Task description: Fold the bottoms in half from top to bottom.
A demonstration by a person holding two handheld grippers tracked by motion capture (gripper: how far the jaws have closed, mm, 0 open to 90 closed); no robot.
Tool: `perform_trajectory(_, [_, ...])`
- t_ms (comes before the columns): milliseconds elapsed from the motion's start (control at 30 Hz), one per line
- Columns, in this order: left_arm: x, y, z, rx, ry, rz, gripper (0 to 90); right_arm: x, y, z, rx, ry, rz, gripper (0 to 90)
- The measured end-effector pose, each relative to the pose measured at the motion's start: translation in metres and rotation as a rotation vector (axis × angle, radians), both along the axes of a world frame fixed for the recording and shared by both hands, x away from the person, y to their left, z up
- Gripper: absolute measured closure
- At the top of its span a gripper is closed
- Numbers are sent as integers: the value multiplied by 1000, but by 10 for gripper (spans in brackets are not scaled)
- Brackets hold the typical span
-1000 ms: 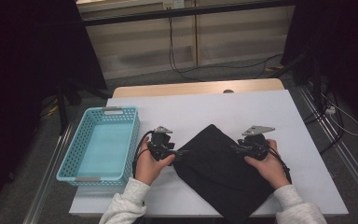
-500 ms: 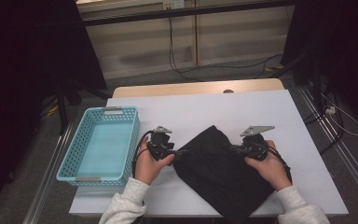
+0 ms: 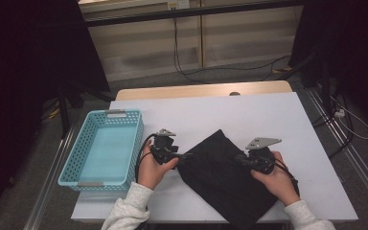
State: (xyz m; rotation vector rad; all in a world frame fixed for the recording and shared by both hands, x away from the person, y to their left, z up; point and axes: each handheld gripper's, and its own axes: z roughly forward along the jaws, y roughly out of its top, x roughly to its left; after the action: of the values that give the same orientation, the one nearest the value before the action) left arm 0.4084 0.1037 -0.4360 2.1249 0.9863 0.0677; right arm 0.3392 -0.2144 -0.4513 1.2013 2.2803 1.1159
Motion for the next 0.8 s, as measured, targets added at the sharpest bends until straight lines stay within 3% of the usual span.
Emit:
perform_trajectory(133, [1,1,-1,1,4,4,292,12,-6,-1,-21,-16,-32,862])
perform_trajectory(267, [2,2,0,-2,2,4,291,24,-11,-10,-53,19,-83,651])
perform_trajectory(333, [2,2,-1,-1,4,7,290,25,-14,-11,-34,28,-111,580])
perform_trajectory(367, [2,3,-1,1,7,3,290,26,-14,-11,-32,35,-114,584])
perform_trajectory(433, [2,2,-1,1,5,6,289,26,-15,-13,7,59,-99,724])
perform_trajectory(500, [2,2,0,2,1,5,289,25,-13,-12,13,62,-75,802])
perform_trajectory(733, [2,2,0,-1,-2,6,289,28,-11,-9,9,87,-67,835])
perform_trajectory(800, [2,3,2,-6,-9,14,278,25,-10,-1,23,83,-62,838])
